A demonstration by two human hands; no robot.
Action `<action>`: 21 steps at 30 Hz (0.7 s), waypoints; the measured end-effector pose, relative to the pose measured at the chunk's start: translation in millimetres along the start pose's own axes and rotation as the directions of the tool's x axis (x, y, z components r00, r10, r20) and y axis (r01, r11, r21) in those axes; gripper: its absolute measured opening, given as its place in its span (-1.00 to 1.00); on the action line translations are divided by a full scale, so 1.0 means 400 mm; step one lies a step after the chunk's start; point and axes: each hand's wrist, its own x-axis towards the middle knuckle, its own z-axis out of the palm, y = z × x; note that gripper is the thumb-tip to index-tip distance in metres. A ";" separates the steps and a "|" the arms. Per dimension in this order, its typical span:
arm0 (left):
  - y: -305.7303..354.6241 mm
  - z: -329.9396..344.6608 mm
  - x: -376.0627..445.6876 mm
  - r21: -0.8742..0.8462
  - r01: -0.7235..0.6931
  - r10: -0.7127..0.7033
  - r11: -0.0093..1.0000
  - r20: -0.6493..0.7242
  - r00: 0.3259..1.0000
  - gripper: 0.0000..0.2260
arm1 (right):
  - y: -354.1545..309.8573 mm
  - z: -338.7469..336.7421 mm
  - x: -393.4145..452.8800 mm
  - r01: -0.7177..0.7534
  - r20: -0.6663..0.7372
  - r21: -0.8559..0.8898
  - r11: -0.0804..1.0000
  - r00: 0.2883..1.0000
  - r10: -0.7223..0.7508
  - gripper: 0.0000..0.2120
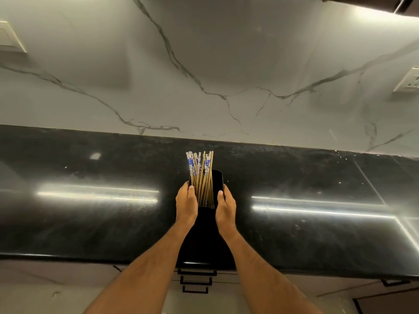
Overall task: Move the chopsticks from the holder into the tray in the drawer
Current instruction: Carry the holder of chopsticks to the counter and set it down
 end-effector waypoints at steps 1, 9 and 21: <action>-0.001 -0.004 0.002 -0.006 -0.012 0.012 1.000 0.007 1.000 -0.71 | 0.001 0.004 0.003 -0.007 -0.003 -0.010 1.000 1.000 0.007 -0.71; -0.007 -0.016 0.002 0.010 -0.026 0.026 1.000 0.042 0.999 -0.73 | 0.000 -0.009 0.012 -0.043 0.039 -0.092 0.995 0.998 0.046 -0.67; -0.009 -0.121 -0.094 0.598 -0.310 0.294 0.739 0.128 0.947 -0.49 | 0.018 -0.135 -0.069 0.250 0.177 -0.624 0.740 0.968 -0.178 -0.44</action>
